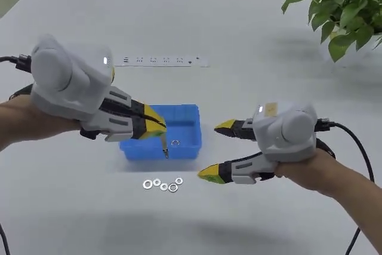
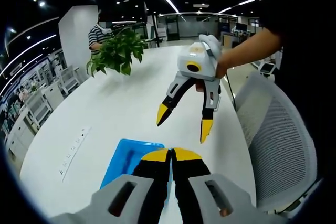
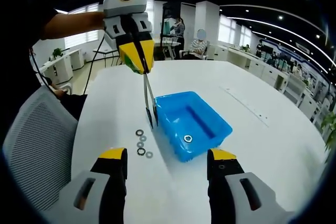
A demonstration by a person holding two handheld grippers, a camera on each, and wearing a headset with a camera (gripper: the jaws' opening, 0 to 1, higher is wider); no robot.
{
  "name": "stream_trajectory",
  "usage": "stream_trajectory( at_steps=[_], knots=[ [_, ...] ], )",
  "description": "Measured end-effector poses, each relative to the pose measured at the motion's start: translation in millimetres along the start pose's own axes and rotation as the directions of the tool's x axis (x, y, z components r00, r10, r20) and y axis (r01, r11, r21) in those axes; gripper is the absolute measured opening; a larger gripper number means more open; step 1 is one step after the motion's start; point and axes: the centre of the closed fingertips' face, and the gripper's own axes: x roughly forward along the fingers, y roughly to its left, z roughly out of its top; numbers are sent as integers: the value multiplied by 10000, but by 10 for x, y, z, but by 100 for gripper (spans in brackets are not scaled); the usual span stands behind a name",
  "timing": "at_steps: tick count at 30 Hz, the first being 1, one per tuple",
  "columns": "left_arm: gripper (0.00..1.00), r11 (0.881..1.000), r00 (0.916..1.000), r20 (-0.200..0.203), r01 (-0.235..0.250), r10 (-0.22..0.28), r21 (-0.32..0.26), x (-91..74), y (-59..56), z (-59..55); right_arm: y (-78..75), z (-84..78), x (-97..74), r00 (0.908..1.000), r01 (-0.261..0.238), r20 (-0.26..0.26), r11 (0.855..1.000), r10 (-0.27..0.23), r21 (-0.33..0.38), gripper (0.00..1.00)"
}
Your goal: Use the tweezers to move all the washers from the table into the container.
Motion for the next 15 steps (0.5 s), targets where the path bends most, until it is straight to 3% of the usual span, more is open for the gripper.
stream_trajectory(
  at_steps=[15],
  knots=[
    [5,9987,9987,-50,501,-502,-127,181,-182,-98,137,-111,53,9996,-253,-144,9997,253,38,63]
  ],
)
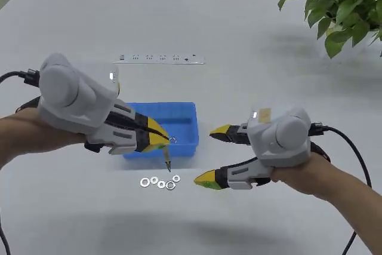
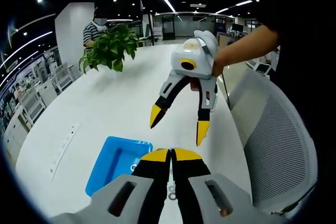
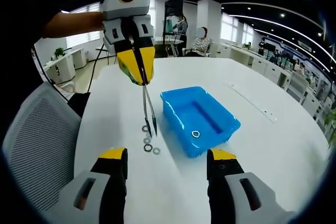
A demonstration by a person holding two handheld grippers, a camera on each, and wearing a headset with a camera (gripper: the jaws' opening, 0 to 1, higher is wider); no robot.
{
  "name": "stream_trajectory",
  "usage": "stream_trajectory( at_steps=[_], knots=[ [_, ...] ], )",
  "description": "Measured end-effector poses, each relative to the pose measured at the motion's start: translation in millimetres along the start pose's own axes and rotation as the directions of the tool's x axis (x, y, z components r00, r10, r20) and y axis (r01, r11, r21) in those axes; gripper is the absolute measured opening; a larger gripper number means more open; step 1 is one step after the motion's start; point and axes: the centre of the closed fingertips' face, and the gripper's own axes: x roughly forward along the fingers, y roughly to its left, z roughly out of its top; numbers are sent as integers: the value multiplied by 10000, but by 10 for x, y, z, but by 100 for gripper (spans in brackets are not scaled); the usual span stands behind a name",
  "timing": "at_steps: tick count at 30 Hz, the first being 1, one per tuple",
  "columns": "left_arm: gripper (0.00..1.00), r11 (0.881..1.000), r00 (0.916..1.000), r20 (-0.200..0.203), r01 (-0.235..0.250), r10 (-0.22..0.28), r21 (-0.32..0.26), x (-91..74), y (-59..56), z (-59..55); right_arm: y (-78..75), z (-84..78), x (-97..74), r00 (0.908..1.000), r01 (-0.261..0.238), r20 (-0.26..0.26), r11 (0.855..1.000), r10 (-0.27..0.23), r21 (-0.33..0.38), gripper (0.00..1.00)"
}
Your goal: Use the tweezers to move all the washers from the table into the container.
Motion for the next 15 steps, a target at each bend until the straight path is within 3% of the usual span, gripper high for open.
stream_trajectory(
  at_steps=[15],
  knots=[
    [5,9990,9987,-255,429,-431,-78,112,-104,-104,115,-59,76,9996,-272,-120,9996,273,64,62]
  ],
)
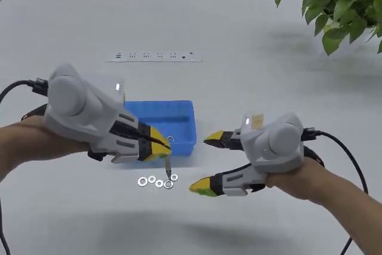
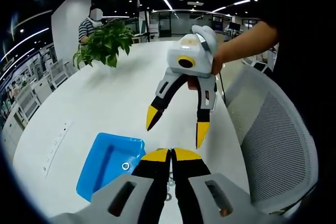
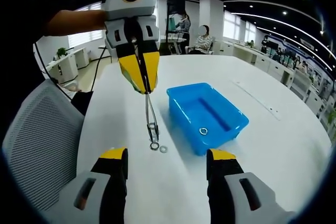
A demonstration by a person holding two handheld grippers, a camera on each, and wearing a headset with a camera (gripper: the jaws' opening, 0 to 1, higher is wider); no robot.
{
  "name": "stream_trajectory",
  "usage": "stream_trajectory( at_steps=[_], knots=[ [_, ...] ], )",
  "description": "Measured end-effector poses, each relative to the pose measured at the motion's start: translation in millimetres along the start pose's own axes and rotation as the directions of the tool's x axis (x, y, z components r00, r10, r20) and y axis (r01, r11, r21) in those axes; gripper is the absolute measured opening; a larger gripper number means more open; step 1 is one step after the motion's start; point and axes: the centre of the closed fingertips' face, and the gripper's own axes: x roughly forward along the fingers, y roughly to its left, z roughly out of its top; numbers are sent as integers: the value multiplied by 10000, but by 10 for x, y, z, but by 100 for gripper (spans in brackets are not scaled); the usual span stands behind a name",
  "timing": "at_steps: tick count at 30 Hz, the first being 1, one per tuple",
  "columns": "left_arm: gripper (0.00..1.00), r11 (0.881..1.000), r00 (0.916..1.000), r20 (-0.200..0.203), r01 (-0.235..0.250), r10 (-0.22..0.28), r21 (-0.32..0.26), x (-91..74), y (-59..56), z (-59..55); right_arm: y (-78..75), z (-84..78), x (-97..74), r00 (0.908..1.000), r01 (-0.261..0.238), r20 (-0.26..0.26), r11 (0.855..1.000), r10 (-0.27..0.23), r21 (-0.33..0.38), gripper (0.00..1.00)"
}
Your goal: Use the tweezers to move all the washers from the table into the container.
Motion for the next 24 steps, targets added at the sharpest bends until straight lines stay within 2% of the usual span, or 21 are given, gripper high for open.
stream_trajectory(
  at_steps=[10,19,24],
  knots=[
    [5,9998,9998,-134,163,-164,-75,46,-52,-62,76,-23,55,9997,-235,-68,9997,234,-14,61],
    [5,9997,9993,-335,177,-172,142,86,-70,-138,121,-15,119,9990,-442,-60,9990,442,-53,60],
    [5,9997,9995,-256,173,-169,156,84,-61,-133,143,9,154,9984,-558,-52,9984,557,-134,59]
  ],
)
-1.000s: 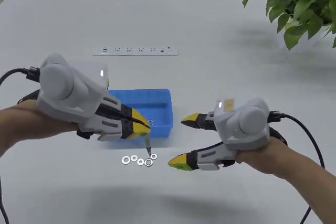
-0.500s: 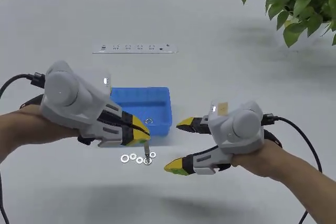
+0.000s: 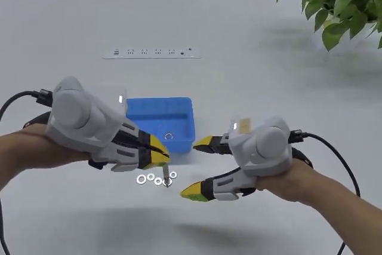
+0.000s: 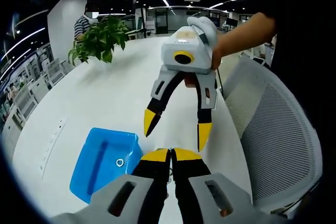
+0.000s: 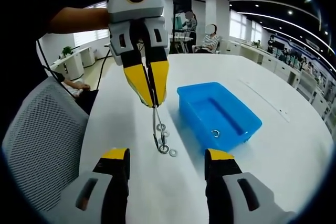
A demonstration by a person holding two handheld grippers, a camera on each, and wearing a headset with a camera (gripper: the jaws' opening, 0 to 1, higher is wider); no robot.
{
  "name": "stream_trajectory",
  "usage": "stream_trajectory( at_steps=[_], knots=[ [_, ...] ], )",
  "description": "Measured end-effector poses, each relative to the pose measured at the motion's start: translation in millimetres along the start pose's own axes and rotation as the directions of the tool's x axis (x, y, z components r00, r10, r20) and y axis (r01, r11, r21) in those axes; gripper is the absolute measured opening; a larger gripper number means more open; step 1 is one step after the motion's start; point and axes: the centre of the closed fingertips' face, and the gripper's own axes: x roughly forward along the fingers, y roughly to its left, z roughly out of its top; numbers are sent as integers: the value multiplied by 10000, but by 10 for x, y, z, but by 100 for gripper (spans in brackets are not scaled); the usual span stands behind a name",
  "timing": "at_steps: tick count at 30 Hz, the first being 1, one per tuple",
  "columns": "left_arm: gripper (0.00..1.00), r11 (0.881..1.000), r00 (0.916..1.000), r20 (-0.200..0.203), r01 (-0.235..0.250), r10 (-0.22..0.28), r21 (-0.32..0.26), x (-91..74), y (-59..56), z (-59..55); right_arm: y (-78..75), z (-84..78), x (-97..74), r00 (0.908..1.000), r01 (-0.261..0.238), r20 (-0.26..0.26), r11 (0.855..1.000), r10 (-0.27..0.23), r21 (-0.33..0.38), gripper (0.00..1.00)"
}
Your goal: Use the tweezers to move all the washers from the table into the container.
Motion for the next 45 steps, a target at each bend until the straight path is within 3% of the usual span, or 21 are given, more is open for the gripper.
stream_trajectory(
  at_steps=[6,17,24,28,45],
  knots=[
    [5,10000,10000,-30,89,-89,22,-2,-9,-6,41,51,100,9996,-265,80,9993,267,-257,54],
    [5,9994,9996,-98,275,-273,189,1,-46,-1,138,112,279,9942,-1073,16,9900,1079,-919,30],
    [5,9994,9995,-120,301,-299,188,7,-46,2,176,103,390,9907,-1360,-221,9839,1344,-1162,19],
    [5,9993,9994,-142,318,-315,189,9,-38,1,166,92,428,9913,-1302,-409,9804,1254,-1481,12],
    [6,9995,9995,-211,255,-250,211,14,-26,-1,165,79,415,9921,-1223,-423,9843,1178,-1273,9]
  ],
)
